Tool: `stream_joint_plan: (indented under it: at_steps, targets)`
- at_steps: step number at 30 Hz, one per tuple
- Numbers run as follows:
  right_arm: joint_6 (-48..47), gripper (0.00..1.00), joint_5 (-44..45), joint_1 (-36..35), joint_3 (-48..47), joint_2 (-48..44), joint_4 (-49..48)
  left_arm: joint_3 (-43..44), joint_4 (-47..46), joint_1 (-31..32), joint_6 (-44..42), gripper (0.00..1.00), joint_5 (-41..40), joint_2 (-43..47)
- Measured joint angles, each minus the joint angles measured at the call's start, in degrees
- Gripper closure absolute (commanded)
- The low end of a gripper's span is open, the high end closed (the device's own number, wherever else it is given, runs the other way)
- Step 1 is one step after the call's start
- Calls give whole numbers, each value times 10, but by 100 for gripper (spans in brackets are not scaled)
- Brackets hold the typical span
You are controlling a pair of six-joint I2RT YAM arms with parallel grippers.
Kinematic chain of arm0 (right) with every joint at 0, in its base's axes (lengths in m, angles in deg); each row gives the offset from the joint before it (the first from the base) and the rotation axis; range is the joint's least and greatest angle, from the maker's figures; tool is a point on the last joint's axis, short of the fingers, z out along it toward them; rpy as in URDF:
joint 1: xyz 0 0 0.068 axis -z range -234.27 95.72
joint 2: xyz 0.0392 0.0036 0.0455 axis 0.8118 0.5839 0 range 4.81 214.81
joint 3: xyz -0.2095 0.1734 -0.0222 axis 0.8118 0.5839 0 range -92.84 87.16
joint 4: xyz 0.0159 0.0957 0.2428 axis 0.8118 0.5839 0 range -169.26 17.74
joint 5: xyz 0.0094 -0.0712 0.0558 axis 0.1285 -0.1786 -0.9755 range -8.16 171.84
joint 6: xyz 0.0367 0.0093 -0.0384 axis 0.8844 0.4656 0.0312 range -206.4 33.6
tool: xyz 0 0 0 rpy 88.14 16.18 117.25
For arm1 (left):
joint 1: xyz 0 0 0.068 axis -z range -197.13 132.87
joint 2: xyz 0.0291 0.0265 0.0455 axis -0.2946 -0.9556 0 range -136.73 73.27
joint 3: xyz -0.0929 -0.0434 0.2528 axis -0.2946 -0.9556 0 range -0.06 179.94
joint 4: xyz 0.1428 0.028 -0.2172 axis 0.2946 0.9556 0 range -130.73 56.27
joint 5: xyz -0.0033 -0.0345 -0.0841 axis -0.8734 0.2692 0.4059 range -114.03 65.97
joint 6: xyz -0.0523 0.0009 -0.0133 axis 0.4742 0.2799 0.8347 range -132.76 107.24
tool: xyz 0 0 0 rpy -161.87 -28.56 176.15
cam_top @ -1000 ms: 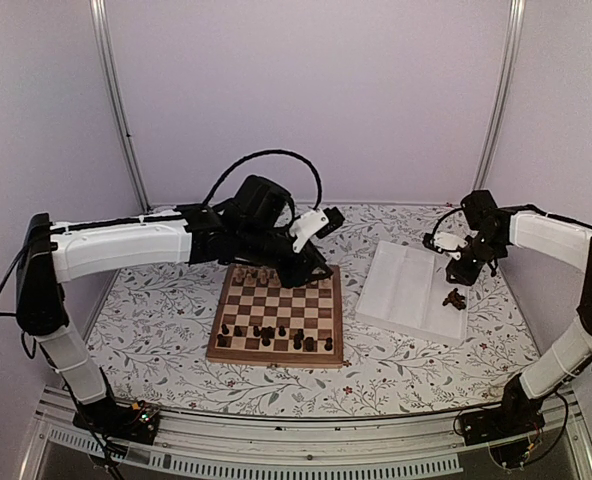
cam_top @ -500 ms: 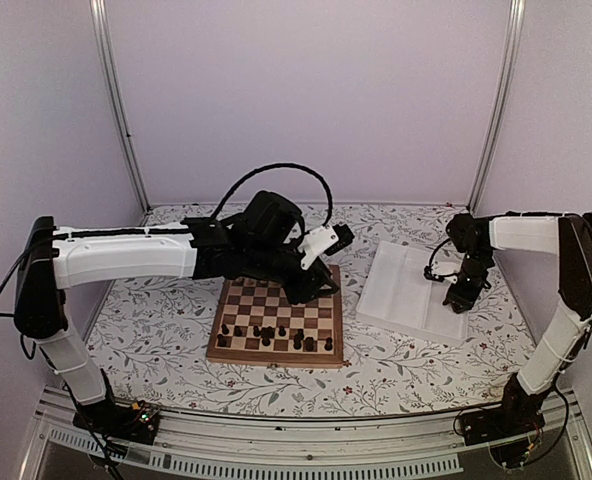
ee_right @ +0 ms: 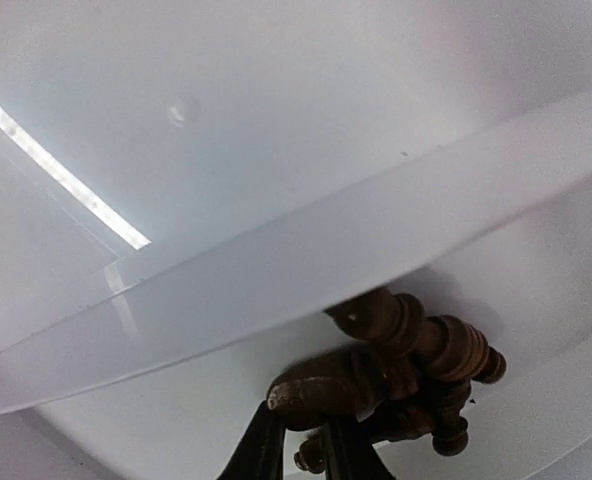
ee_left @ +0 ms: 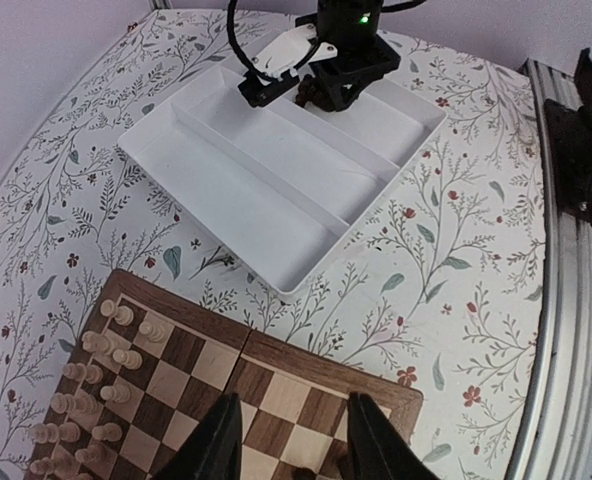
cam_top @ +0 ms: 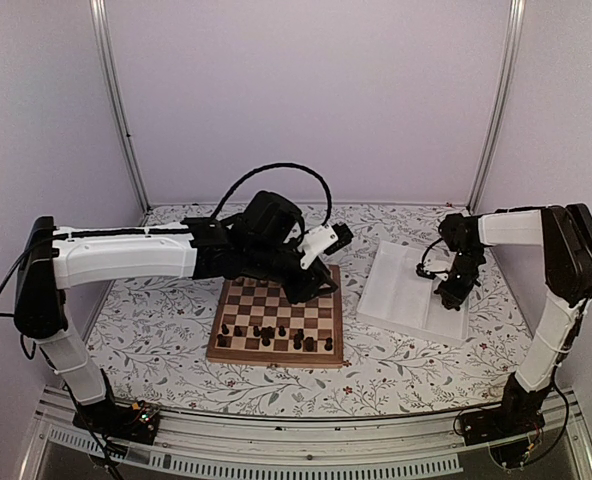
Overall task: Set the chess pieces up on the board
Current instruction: Pick up the chess piece from the storage box.
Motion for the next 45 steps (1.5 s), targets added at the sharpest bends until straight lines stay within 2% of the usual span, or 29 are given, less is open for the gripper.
stream_joint_plan:
  at_steps: [6,11,13,19,27,32,37,42,45]
  targets:
    - [0,88,-90,0,1,-7,14,0,0,0,0,61,-2,0]
    - [-1,79,-153,0,-11,-47,64,0,0,0,0,61,0,-1]
    - [-1,79,-163,0,-28,-66,80,0,0,0,0,61,1,-2]
    - [-7,79,-152,6,-61,-94,76,0,0,0,0,61,7,-2]
    - [-15,84,-105,12,-38,-50,36,0,0,0,0,61,7,-2]
    - [-20,82,-97,12,-28,-26,23,0,0,0,0,61,7,-2]
    - [-25,73,-89,13,-7,-20,15,0,0,0,0,61,7,-2]
    - [-25,84,-91,15,17,-29,-7,0,0,0,0,61,7,-2]
    - [-24,80,-91,15,28,-38,-19,2,0,0,0,61,7,-5]
